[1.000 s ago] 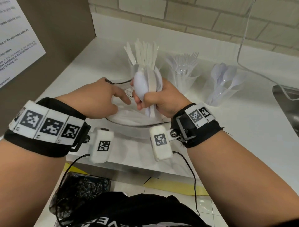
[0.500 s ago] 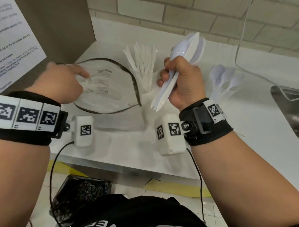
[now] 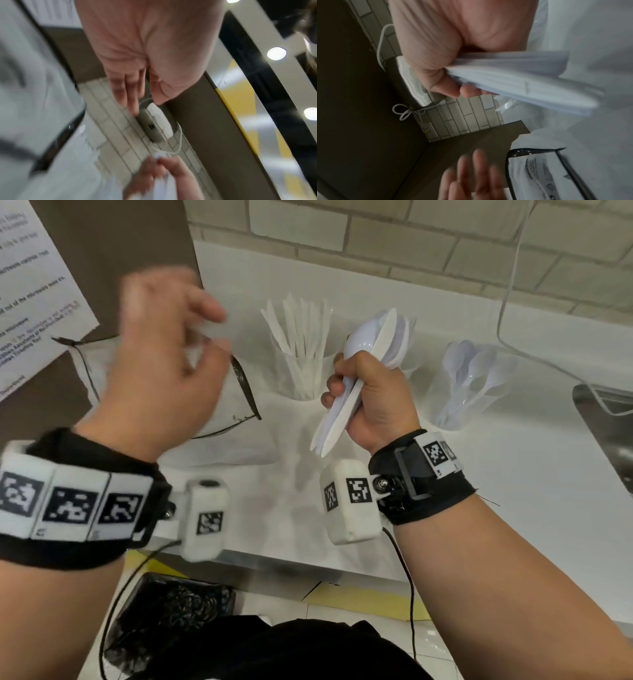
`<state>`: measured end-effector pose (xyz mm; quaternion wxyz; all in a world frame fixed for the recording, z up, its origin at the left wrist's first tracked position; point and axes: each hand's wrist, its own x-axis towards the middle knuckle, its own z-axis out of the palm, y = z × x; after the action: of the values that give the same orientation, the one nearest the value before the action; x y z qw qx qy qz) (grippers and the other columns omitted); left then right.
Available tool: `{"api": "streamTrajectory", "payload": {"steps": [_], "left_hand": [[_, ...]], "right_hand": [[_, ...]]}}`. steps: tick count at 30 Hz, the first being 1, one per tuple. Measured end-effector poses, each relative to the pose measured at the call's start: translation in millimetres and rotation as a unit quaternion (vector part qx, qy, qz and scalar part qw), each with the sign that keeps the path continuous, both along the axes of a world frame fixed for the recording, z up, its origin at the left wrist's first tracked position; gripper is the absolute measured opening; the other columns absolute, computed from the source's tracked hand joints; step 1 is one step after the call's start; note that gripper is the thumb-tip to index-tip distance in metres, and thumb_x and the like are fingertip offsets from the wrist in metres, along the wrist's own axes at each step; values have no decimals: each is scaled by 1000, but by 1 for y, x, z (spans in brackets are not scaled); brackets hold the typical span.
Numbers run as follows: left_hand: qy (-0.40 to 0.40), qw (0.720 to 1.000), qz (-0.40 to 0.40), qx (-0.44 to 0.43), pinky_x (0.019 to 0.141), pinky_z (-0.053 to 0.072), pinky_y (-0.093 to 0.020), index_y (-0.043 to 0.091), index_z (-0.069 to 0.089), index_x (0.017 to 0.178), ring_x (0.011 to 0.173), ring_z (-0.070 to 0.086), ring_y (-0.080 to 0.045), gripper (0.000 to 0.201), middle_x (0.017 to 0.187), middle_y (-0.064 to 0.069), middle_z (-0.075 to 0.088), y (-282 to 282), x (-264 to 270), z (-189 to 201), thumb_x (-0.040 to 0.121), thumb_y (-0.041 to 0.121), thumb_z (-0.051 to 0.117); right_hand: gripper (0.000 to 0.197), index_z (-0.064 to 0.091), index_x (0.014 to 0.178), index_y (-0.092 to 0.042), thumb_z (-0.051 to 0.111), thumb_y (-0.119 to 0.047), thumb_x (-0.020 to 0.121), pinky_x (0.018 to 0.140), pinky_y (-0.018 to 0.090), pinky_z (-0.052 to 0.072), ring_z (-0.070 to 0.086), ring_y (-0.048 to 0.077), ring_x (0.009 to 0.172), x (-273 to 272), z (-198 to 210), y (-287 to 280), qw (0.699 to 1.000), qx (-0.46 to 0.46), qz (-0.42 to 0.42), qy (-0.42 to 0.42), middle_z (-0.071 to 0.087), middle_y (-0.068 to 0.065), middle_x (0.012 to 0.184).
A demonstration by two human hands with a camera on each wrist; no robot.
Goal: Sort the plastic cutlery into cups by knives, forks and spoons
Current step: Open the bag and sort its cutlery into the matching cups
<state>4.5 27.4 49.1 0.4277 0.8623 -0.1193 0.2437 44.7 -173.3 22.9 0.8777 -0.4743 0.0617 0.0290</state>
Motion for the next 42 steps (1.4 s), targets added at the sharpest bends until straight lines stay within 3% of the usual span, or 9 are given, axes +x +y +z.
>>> {"api": "streamTrajectory", "payload": {"steps": [6,9,16,22,26,30,34,39,42], "left_hand": [[391,867,-293,-100,89,55,-33,21,41,134,107,66,-16,98,128,-1,55,-35,4,-32,54,61,80],[447,816,-333,-149,74,58,-28,3,48,124,88,67,-21,63,108,-17,62,-51,5,-38,75,31,77],[419,846,-302,-130,60,50,-16,6,58,89,63,64,-10,14,74,-5,64,-58,6,-43,87,18,63],[386,800,-330,-319,97,48,-41,16,35,142,113,52,-35,97,132,-22,48,-40,17,-42,63,47,83],[332,865,-245,-286,81,50,-59,16,61,112,100,60,-41,60,109,-15,65,-58,12,-32,59,39,77],[307,882,-206,-292,48,47,-28,5,66,106,77,65,-26,36,100,-17,70,-65,14,-34,75,23,75],[304,885,-179,-305,74,56,-32,15,75,88,93,71,-18,9,95,-6,75,-68,15,-33,84,15,67],[261,859,-117,-425,74,59,-42,9,61,70,74,71,-24,18,52,0,58,-66,18,-29,87,5,62],[236,896,-67,-369,54,53,-31,13,57,70,47,55,-14,19,49,3,52,-59,22,-32,86,7,64]], "right_hand": [[18,53,66,-8,54,8,72,48,26,39,45,14,44,-1,15,6,997,23,41,-54,48,5,61],[19,52,69,-8,55,11,72,50,27,40,45,16,47,-5,12,12,996,-7,60,-72,47,8,61],[20,58,74,-11,60,7,83,55,30,44,48,17,50,-14,1,15,989,-104,86,-64,48,4,54],[21,58,64,-10,56,4,79,48,27,41,49,15,49,-17,-8,12,953,-250,138,-104,53,2,53],[25,53,60,-13,54,8,73,50,31,46,56,25,57,-22,-13,27,860,-447,191,-153,52,9,56],[35,61,79,-11,54,22,69,49,27,49,59,20,58,-23,-15,26,899,-357,214,-136,60,10,69],[40,61,83,-15,58,21,68,55,29,55,64,18,61,-28,-20,25,905,-317,255,-125,65,1,65],[33,67,87,-18,83,-36,65,83,33,57,67,11,82,-19,-21,10,813,-504,284,-66,70,-2,85],[46,60,90,-23,83,-50,61,70,24,49,61,7,78,-9,-9,-8,860,-482,159,-56,64,-7,90]]}}
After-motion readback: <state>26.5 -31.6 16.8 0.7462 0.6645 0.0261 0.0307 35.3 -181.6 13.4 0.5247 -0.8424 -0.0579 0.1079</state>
